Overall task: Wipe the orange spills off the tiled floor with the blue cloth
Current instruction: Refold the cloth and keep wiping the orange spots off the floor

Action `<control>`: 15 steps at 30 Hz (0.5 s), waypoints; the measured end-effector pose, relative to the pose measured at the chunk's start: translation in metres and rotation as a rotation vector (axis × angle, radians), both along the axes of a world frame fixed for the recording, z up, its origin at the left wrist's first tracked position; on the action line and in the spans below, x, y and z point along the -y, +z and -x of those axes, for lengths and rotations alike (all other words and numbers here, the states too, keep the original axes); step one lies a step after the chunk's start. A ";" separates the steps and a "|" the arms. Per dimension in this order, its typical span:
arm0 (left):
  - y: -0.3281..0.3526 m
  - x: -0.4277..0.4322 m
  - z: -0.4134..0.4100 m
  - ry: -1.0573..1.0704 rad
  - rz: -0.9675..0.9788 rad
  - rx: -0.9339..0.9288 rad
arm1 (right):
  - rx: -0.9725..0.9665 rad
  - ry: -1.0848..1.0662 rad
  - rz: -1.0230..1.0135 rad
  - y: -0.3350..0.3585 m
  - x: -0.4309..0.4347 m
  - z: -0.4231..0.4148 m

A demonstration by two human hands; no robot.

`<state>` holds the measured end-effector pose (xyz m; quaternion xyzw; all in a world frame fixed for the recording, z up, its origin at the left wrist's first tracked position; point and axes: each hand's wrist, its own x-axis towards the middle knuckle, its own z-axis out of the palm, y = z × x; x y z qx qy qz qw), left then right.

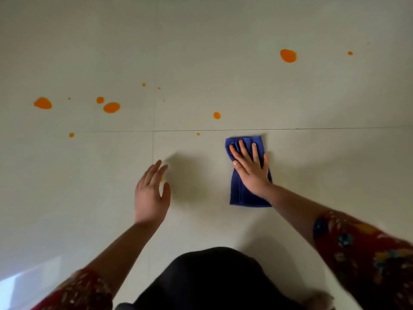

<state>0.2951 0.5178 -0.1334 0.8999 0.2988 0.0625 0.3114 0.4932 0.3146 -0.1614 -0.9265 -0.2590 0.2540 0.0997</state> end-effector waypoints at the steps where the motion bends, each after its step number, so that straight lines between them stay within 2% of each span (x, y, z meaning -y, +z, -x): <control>1: -0.004 -0.007 0.009 0.061 -0.013 0.017 | 0.071 0.039 0.031 -0.006 -0.014 0.011; 6: -0.017 -0.033 0.033 0.071 -0.058 -0.005 | 0.269 0.109 0.036 -0.017 -0.058 0.027; 9: -0.021 -0.052 0.039 0.100 -0.099 -0.026 | 0.325 0.055 0.013 -0.022 -0.095 0.020; 11: -0.025 -0.065 0.042 0.172 -0.111 -0.040 | 0.331 0.110 -0.039 -0.020 -0.124 0.037; 13: -0.033 -0.075 0.048 0.217 -0.129 -0.076 | 0.370 0.396 -0.120 -0.023 -0.132 0.075; 15: -0.043 -0.083 0.055 0.199 -0.178 -0.110 | 0.395 0.800 -0.203 -0.029 -0.111 0.106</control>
